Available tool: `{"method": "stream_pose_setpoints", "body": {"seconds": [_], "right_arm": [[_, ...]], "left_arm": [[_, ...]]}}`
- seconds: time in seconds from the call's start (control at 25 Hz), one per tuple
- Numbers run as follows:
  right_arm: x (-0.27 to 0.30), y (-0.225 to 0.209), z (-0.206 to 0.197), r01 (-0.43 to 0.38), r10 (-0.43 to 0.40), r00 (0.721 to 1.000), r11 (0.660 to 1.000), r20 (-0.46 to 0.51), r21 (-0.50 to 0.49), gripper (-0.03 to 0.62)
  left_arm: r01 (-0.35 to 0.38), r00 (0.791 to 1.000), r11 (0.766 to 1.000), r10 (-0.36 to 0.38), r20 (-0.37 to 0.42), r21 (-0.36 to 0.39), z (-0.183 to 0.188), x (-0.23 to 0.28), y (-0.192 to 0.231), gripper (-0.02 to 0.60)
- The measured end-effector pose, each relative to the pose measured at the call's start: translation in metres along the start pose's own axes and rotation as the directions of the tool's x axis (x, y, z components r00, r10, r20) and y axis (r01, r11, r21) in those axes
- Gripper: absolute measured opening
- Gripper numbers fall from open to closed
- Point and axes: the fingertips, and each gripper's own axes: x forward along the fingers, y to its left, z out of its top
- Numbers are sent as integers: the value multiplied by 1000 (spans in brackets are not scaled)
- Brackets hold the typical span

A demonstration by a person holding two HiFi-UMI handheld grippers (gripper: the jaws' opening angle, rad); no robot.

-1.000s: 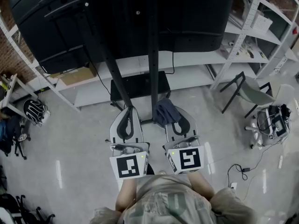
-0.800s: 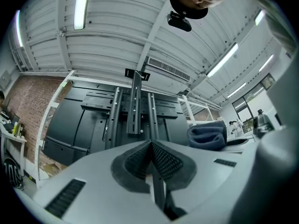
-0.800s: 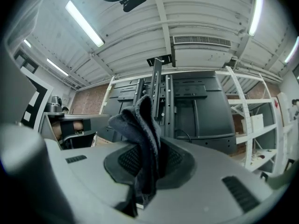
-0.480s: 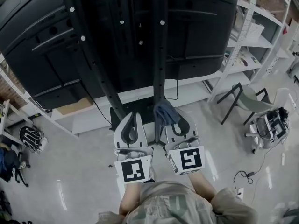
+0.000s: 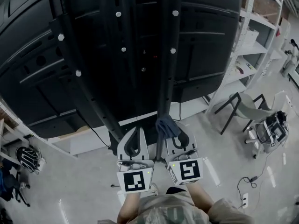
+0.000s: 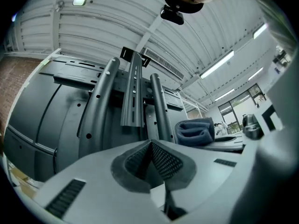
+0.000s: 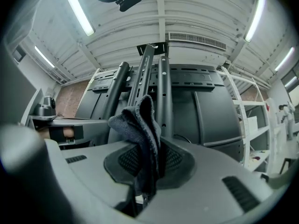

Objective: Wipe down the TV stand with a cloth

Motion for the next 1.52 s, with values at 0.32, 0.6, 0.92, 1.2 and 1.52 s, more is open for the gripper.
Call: {"method": "stream_pose_setpoints", "body": {"seconds": [0.32, 0.6, 0.92, 1.2, 1.52], "right_arm": [[10, -19, -2, -34, 34, 999, 999, -9, 15, 59], [16, -10, 8, -76, 69, 996, 990, -61, -121, 60], [39, -25, 94, 18, -8, 1000, 852, 22, -523, 59], [66, -36, 234, 252, -64, 960, 626, 274, -738, 59], [105, -36, 313, 376, -91, 921, 461, 378, -804, 59]], "left_arm": [[-15, 1000, 1000, 15, -21, 23, 0, 18, -12, 15], [-57, 997, 998, 58, -56, 27, -2, 17, -8, 15], [-26, 999, 996, 30, -43, 84, 22, 24, -3, 15], [15, 1000, 998, -15, 6, 62, 35, 33, -22, 15], [56, 998, 997, -58, 33, 52, 44, 36, -38, 15]]}}
